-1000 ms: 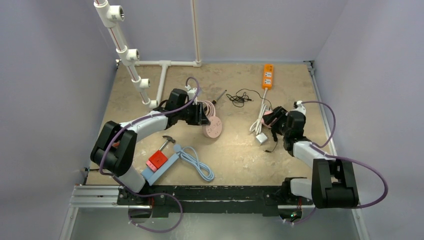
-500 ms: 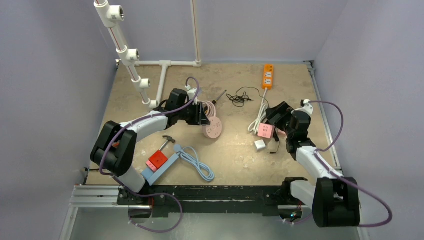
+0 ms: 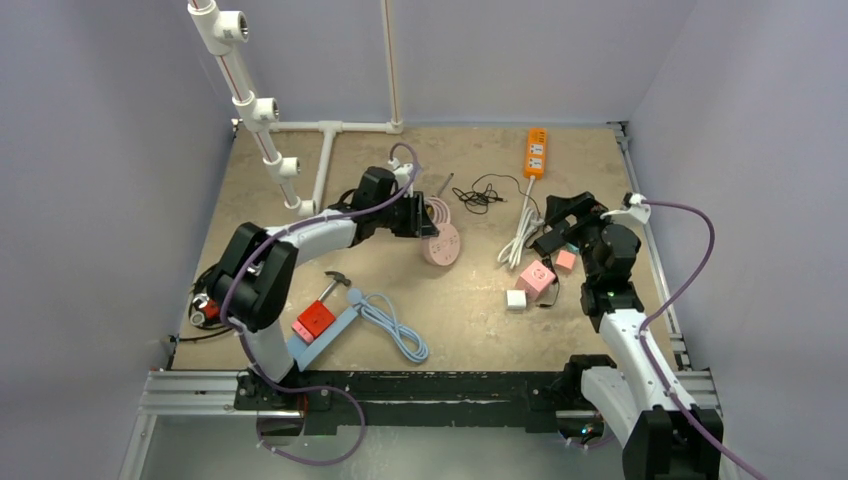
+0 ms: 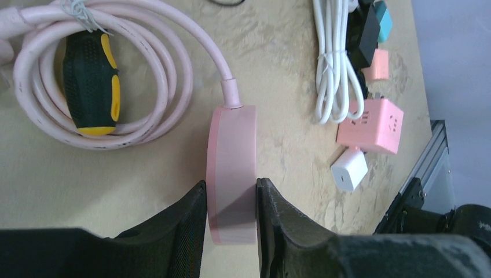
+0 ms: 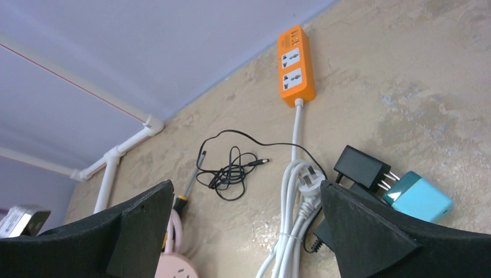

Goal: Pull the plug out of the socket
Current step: Place the plug at the center of the board, then place the socket at the center of the board.

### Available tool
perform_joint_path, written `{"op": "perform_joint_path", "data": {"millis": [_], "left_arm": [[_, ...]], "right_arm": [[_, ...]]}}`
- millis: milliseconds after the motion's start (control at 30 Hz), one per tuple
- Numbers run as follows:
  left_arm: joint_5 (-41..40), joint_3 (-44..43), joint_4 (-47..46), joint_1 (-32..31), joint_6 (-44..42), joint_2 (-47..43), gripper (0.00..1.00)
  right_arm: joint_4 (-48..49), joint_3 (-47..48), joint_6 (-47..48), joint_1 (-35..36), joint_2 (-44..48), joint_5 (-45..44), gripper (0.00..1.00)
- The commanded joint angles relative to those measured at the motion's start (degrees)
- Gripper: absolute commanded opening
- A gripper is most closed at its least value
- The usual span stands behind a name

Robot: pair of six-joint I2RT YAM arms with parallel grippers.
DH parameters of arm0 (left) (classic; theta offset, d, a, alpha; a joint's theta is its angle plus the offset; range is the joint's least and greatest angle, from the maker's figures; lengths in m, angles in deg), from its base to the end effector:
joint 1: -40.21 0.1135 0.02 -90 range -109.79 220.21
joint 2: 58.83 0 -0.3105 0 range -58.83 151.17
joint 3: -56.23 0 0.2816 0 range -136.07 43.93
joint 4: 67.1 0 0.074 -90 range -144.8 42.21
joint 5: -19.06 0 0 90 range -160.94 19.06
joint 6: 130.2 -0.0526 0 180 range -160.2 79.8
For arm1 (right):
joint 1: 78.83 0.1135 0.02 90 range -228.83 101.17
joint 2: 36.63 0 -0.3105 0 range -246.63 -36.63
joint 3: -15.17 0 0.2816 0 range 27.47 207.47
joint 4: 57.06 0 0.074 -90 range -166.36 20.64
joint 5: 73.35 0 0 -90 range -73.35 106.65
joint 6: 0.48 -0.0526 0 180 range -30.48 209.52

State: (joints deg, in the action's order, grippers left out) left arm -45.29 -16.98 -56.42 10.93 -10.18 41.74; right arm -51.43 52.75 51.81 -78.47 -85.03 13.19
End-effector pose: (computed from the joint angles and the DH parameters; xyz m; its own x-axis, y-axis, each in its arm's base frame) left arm 0.3575 -0.2266 0.2145 -0.8347 -0.0490 -0.5485 0.3703 0.6872 -0.6250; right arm 0.2164 -0.0018 0.2814 -0.0386 0.6103 -0.7912 0.0979 0.7903 0.6048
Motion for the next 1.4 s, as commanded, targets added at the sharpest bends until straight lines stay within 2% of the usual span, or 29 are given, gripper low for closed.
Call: {"op": "perform_joint_path", "data": {"millis": [0, 300, 467, 533, 667, 800, 833, 967, 1167, 1267, 1367], "left_arm": [[-1.6, -8.2, -8.5, -2.4, 1.2, 5.9, 0.00], [-4.1, -21.9, -11.7, -6.5, 2.3, 20.6, 0.00], [-5.4, -25.8, -12.1, -6.7, 3.0, 26.3, 0.00], [-7.0, -25.9, -11.4, -6.7, 1.9, 26.4, 0.13], [-10.0, -25.4, -8.1, -6.7, -1.0, 25.1, 0.56], [-13.1, -24.2, -5.5, -6.7, -3.3, 21.2, 0.90], [-13.9, -23.7, -4.8, -6.7, -4.1, 19.9, 0.95], [-17.2, -21.8, -1.6, -6.7, -6.3, 12.5, 0.99], [-19.9, -15.4, 8.3, -6.5, -9.7, -4.1, 0.99], [-19.6, -9.3, 12.4, -5.0, -11.3, -12.3, 0.99], [-17.5, -0.7, 14.7, -1.2, -11.7, -19.7, 0.99]], "right_arm": [[4.2, 0.3, 1.9, -0.2, 0.1, 1.5, 0.99], [7.9, -3.4, 2.8, -0.1, 2.5, 3.3, 0.99], [9.0, -4.2, 3.5, -0.1, 3.3, 4.7, 0.99], [9.4, -4.4, 3.7, -0.1, 3.3, 5.3, 0.99], [10.1, -4.5, 4.3, -0.1, 3.1, 6.9, 0.99], [11.0, -4.8, 5.0, -0.1, 3.4, 8.8, 0.99], [11.4, -5.1, 5.1, -0.1, 3.6, 9.4, 0.99], [14.5, -6.2, 6.0, -0.1, 4.0, 13.6, 0.99], [19.9, -6.1, 7.4, 0.4, -0.1, 25.8, 0.97], [18.9, -3.9, 9.3, 5.9, -2.9, 27.0, 0.96], [13.9, -0.2, 12.8, 16.7, -6.1, 22.6, 0.91]]}}
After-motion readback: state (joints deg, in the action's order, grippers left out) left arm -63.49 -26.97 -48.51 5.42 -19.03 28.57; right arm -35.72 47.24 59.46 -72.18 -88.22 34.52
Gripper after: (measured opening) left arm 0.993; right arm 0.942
